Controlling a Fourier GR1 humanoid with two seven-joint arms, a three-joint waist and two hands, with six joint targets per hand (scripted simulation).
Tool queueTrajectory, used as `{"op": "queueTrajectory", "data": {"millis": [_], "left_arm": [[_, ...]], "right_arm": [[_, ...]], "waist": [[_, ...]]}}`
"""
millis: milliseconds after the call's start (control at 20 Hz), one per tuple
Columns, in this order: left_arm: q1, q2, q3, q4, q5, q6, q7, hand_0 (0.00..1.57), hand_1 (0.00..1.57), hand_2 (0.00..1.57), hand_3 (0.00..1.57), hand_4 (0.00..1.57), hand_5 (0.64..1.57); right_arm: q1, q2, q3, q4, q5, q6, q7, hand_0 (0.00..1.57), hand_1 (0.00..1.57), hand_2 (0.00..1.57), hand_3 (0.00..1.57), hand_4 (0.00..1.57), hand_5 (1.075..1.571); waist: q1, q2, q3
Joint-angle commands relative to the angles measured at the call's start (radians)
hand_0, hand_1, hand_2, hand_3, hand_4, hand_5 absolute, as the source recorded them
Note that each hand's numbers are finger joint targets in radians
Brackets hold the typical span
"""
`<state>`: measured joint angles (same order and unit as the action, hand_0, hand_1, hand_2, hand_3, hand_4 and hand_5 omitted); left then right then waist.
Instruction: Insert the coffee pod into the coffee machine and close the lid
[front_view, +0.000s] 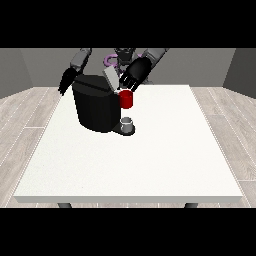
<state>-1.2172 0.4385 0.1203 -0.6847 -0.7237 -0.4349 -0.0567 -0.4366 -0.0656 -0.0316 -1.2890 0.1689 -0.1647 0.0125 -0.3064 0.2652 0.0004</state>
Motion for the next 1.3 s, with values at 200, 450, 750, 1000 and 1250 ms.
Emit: {"op": "queueTrajectory", "data": {"millis": [200,450,750,1000,1250], "left_arm": [[-0.001,0.009,-0.002,0.022,-0.013,0.006,-0.029,1.24,1.24,1.28,1.23,0.42,1.571],[-0.060,0.048,0.026,0.041,0.003,-0.029,-0.033,1.19,1.19,1.25,1.20,0.42,1.571],[-0.031,0.018,-0.003,0.040,-0.023,-0.005,-0.047,1.22,1.22,1.26,1.20,0.42,1.571],[-0.030,-0.006,0.006,0.045,-0.018,0.022,-0.050,1.21,1.21,1.24,1.21,0.36,1.571],[-0.051,-0.005,0.000,0.026,-0.041,0.062,-0.046,1.19,1.19,1.21,1.17,0.36,1.571]], "right_arm": [[0.000,-0.011,-0.020,0.006,-0.002,-0.008,0.017,0.00,0.00,0.00,0.00,0.16,1.571],[-0.023,-0.019,-0.033,0.007,-0.004,-0.015,-0.022,0.00,0.00,0.00,0.00,0.03,1.571],[-0.019,-0.024,-0.048,0.020,-0.017,-0.012,-0.014,0.00,0.00,0.00,0.00,0.16,1.571],[-0.006,-0.013,-0.020,0.019,-0.003,-0.005,0.018,0.00,0.00,0.00,0.00,0.10,1.571],[-0.010,-0.020,-0.044,0.050,-0.015,-0.006,-0.043,0.00,0.00,0.00,0.00,0.00,1.571]], "waist": [[0.014,0.022,-0.0003],[-0.002,0.057,-0.0001],[0.011,0.038,-0.0001],[0.006,0.007,-0.0004],[0.012,0.042,0.0000]]}}
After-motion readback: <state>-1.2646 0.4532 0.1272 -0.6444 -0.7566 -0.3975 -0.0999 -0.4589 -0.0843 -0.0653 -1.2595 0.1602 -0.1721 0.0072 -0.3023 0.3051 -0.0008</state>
